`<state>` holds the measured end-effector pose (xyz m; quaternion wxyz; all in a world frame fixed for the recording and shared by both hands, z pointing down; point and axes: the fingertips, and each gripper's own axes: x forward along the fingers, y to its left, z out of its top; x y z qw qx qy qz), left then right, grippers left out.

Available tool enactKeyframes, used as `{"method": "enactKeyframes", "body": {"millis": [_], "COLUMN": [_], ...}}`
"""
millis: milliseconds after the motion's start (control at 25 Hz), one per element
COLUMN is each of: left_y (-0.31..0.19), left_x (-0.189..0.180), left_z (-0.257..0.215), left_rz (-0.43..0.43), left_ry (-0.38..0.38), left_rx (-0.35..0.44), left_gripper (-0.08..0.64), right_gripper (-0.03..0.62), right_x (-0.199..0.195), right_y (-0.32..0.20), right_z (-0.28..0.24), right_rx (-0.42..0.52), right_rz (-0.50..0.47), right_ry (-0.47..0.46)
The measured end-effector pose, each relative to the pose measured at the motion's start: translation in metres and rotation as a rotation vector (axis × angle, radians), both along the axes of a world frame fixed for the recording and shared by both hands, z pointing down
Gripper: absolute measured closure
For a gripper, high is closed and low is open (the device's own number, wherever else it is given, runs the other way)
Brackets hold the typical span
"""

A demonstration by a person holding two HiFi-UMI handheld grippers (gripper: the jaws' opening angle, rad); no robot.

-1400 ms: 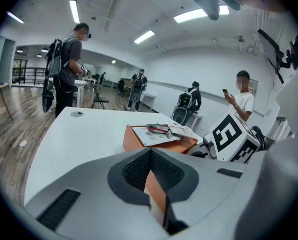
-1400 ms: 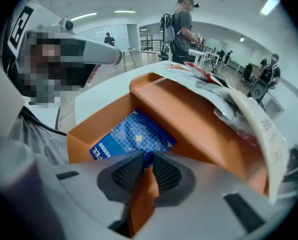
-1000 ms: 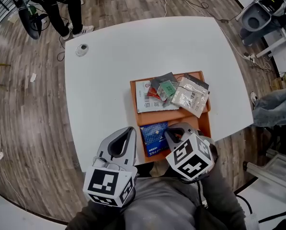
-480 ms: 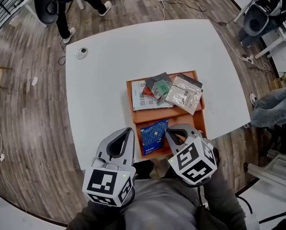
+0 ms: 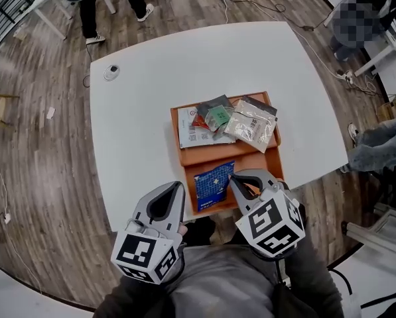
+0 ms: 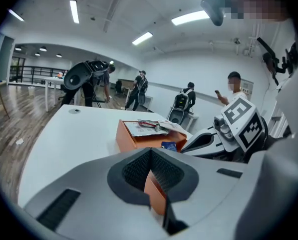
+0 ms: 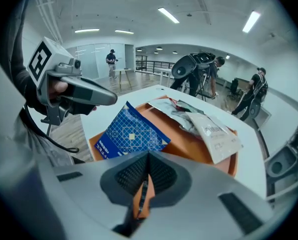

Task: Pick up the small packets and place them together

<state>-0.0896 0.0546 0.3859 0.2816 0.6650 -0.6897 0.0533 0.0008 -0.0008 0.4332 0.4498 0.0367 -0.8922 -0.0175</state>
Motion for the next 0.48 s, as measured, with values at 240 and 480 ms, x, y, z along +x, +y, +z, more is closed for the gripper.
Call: {"method": "enactKeyframes", "body": {"millis": [240,480], "left_y": [-0.008,-0.017], "left_x": [0.006,0.037], "left_z": [-0.008,-0.021], "left_rz": [0.018,0.180], "left_ry": [-0.063,-0.217], "left_rx": [0.029,0.109], "left_gripper": [0.557,0.558], "right_gripper": [0.589,0.589], "right_x": [0.001,0.005], "right_y": [0.003,0.001], "right_z": [0.000,0.003], "right_rx": [-0.013,-0.022], "right_rz": [-0.013,-0.011], "right_ry": [-0.036,-0.043]}}
